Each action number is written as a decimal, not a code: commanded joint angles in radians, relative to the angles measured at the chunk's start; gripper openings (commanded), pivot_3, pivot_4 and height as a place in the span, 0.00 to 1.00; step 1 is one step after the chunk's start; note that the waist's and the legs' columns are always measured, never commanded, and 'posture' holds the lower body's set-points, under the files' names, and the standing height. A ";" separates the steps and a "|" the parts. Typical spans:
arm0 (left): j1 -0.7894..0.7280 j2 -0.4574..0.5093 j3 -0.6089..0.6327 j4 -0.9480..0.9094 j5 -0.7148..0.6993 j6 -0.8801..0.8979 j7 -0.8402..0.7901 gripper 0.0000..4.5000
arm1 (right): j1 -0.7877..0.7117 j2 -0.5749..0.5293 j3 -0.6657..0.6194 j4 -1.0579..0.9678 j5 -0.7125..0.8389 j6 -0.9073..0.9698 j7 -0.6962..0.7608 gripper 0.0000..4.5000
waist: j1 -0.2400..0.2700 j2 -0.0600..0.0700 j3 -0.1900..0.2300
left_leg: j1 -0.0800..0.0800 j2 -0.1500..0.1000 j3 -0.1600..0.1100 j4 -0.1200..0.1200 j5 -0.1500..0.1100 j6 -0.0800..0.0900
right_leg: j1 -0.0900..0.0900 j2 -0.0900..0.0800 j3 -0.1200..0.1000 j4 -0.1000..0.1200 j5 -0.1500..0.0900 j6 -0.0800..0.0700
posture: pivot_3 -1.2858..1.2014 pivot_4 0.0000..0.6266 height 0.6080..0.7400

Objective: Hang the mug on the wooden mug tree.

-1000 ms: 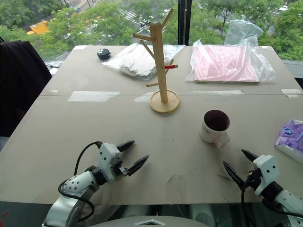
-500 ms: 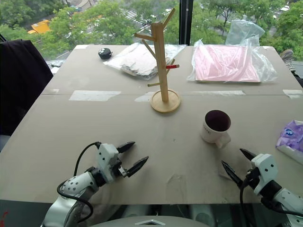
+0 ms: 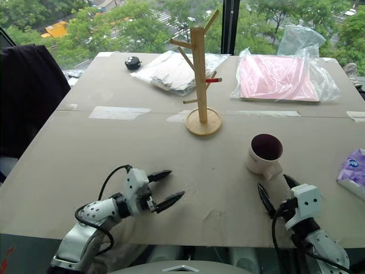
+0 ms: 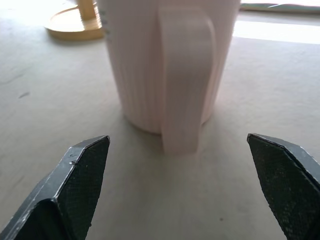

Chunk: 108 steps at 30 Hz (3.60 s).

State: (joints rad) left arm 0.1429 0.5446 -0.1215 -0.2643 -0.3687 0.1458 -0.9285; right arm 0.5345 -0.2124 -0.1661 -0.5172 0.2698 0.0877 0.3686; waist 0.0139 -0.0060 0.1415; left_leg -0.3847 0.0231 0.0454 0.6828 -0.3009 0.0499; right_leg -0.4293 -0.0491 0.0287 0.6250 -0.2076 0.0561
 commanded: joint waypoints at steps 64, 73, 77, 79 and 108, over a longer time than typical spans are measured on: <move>-0.021 -0.384 0.048 -0.207 0.000 -0.243 0.365 1.00 | -1.758 -0.396 0.390 1.274 -0.246 -0.246 0.840 0.00 | -0.025 -0.007 0.011 | 0.001 -0.003 0.000 0.001 0.000 0.000 | 0.006 0.001 -0.002 -0.001 0.003 -0.003 | 0.52 0.24 1.00; -0.053 -0.375 0.019 -0.213 0.004 -0.220 0.394 1.00 | -1.813 -0.333 0.371 1.314 -0.264 -0.286 0.856 0.00 | -0.029 -0.006 0.012 | 0.001 -0.002 -0.002 0.001 0.000 0.000 | 0.006 -0.003 -0.004 0.001 0.003 -0.003 | 0.52 0.24 1.00; -0.057 -0.364 0.025 -0.209 -0.007 -0.215 0.393 1.00 | -1.805 -0.351 0.367 1.268 -0.261 -0.272 0.883 0.00 | -0.028 -0.006 0.012 | 0.001 -0.002 -0.002 0.001 0.000 0.000 | 0.006 -0.005 -0.004 0.001 0.003 -0.003 | 0.52 0.24 1.00; -0.058 -0.361 0.024 -0.206 -0.011 -0.212 0.392 1.00 | -1.802 -0.359 0.369 1.242 -0.263 -0.258 0.895 0.00 | -0.028 -0.005 0.012 | 0.001 -0.002 -0.002 0.001 0.000 0.000 | 0.005 -0.006 -0.004 0.000 0.003 -0.003 | 0.52 0.24 1.00; 0.021 -0.330 0.039 -0.185 -0.026 -0.242 0.348 1.00 | -1.485 -0.477 0.205 0.707 -0.159 0.272 0.786 0.98 | -0.015 -0.004 0.012 | -0.013 -0.004 -0.008 0.001 0.002 -0.004 | -0.005 -0.008 -0.012 0.000 0.005 0.000 | 0.52 0.24 1.00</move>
State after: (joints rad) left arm 0.1489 0.2055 -0.0902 -0.4190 -0.3833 -0.0757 -0.5700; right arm -1.0151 -0.6520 0.1221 0.3133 0.0316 0.2898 1.1361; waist -0.0010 -0.0104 0.1537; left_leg -0.3981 0.0185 0.0382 0.6840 -0.2991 0.0471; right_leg -0.4348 -0.0577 0.0165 0.6246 -0.2026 0.0563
